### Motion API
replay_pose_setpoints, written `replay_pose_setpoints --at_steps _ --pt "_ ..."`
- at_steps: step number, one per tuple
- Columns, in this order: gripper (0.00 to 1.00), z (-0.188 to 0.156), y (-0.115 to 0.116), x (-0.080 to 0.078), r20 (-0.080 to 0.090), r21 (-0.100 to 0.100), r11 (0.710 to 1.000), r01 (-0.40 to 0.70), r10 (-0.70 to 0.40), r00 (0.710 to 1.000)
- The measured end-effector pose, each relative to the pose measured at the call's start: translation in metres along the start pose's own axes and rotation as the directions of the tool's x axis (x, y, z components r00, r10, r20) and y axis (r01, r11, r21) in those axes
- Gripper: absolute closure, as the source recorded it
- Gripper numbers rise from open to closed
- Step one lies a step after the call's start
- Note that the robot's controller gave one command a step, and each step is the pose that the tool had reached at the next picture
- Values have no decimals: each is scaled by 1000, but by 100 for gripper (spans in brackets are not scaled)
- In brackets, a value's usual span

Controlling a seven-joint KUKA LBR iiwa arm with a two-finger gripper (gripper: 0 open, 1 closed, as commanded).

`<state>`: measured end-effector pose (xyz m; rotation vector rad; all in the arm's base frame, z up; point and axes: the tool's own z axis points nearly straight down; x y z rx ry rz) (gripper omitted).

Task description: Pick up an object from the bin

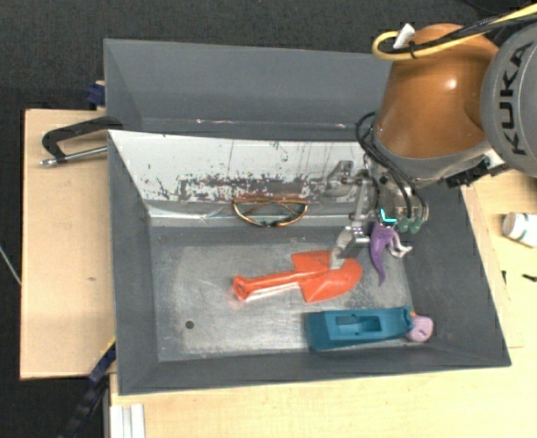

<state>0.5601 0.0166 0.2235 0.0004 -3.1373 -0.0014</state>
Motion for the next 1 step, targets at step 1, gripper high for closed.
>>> replay_pose_setpoints --at_steps 1 --pt "0 -4 0 -1 8 0 1000 -1 1 1000"
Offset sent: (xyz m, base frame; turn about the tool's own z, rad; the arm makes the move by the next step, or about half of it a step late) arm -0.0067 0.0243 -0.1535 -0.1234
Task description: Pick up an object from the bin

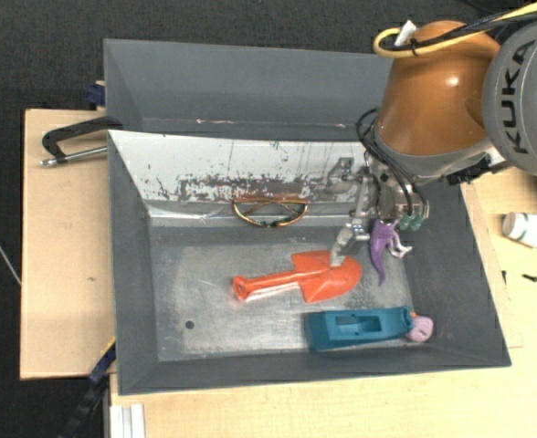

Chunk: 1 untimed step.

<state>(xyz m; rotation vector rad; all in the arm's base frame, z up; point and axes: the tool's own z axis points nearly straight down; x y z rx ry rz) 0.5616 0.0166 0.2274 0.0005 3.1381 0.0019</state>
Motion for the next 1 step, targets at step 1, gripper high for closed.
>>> replay_pose_setpoints --at_steps 1 --pt "0 66 11 2 3 0 999 53 -53 999"
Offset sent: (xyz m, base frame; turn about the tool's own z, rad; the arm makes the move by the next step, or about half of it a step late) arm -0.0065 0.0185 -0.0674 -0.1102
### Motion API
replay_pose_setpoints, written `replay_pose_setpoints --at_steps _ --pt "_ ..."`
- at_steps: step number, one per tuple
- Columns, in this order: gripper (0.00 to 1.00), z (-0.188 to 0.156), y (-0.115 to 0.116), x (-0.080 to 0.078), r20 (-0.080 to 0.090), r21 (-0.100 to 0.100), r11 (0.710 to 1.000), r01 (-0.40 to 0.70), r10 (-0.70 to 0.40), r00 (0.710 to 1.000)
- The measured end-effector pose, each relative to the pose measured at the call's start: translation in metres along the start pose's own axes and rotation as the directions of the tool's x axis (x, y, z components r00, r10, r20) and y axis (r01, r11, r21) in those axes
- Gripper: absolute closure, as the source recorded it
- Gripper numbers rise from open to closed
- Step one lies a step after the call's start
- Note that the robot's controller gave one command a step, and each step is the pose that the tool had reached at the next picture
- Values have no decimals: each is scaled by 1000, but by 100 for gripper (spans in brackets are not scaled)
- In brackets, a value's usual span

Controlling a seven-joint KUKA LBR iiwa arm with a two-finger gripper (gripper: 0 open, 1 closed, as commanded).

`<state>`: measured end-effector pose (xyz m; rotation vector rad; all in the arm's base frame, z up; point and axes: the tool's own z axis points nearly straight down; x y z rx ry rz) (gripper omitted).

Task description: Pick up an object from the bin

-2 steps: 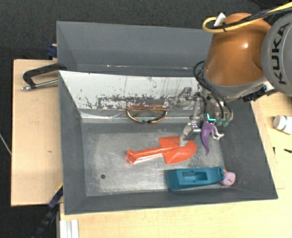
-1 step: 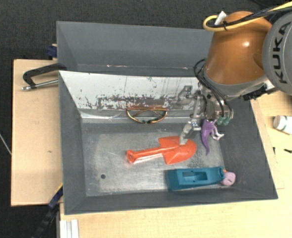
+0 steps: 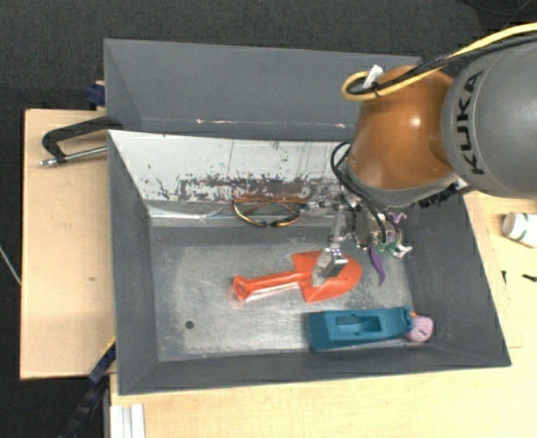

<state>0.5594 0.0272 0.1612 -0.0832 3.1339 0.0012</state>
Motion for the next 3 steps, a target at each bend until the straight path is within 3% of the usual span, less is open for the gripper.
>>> replay_pose_setpoints --at_steps 1,2,3 --pt "0 58 2 2 -8 -1 1000 12 -12 1000" --pt "0 18 17 -13 -4 -1 1000 20 -20 1000" --pt "0 68 11 2 0 -1 983 -184 184 983"
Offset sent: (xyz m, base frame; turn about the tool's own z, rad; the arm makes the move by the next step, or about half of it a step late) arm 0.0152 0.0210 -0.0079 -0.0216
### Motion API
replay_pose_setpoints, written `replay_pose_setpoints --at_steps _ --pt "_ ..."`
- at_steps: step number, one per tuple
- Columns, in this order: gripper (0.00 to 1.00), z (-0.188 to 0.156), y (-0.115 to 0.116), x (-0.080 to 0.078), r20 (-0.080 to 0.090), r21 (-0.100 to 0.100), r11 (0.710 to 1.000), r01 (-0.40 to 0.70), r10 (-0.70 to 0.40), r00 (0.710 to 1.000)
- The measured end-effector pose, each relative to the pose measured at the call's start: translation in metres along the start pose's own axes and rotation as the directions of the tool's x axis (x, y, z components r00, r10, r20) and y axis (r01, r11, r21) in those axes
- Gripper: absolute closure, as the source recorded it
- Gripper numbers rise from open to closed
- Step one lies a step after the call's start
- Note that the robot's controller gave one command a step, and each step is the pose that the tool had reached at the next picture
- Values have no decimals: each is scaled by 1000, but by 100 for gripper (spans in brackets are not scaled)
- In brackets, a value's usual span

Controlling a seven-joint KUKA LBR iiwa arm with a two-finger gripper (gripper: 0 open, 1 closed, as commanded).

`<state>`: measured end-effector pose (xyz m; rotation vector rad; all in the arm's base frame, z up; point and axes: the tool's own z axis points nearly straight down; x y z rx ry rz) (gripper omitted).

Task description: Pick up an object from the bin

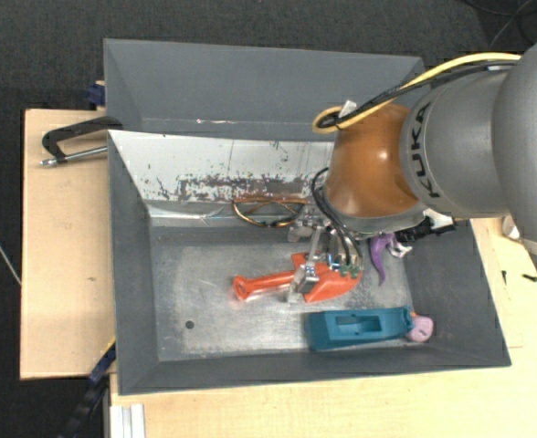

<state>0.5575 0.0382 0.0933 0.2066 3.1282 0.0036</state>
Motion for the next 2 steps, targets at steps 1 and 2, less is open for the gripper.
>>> replay_pose_setpoints --at_steps 1,2 --pt "100 17 1 -12 -4 -1 987 158 -158 987" --pt "100 17 1 -12 -4 -1 987 158 -158 987"
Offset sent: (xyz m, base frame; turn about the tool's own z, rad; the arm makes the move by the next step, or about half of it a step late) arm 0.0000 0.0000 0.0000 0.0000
